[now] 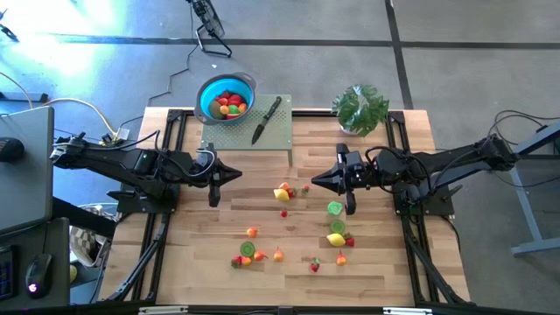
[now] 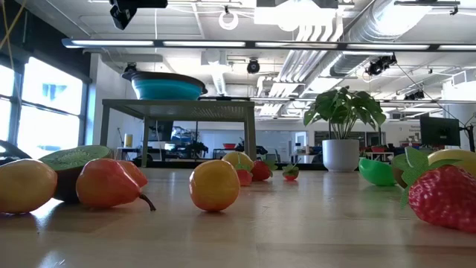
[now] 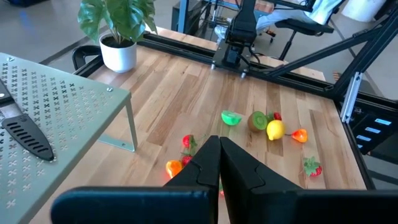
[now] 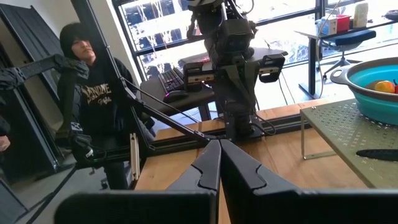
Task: Pick & Place Fruit
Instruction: Put the orange pear into the strainer bowl on the shelf
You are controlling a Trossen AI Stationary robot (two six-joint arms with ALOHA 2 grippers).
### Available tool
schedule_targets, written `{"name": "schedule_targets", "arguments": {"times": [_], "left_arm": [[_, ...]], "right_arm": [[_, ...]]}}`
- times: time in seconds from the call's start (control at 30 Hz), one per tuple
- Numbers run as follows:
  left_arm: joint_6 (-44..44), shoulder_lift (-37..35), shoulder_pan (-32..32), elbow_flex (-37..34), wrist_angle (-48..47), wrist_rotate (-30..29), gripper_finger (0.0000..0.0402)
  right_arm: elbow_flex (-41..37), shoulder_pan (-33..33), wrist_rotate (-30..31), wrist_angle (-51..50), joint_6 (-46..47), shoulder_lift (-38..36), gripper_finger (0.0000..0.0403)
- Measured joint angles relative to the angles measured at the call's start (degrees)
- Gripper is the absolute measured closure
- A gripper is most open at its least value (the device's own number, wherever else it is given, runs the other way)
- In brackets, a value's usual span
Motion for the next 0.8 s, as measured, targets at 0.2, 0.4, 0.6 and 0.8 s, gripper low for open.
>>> {"name": "schedule_targets", "arguments": {"times": [0.2,0.4,0.6,0.8], "left_arm": [[-4.37,-0.02,0.00,0.00,1.69,-0.04,0.0396],[-8.71,0.82,-2.53,0.00,2.20,-2.60,0.0396],[-10.49,4.57,-9.67,0.00,2.15,-10.49,0.0401],[-17.09,7.81,-14.32,0.00,-1.73,-13.85,0.0401]], "right_arm": [[0.00,0.00,0.00,0.00,0.00,0.00,0.0401],[0.00,-0.02,0.00,0.00,-0.26,0.00,0.0401],[0.00,-0.01,0.17,-0.02,-0.42,0.00,0.0401],[0.00,-0.02,0.22,-0.11,-0.44,0.00,0.0401]]}}
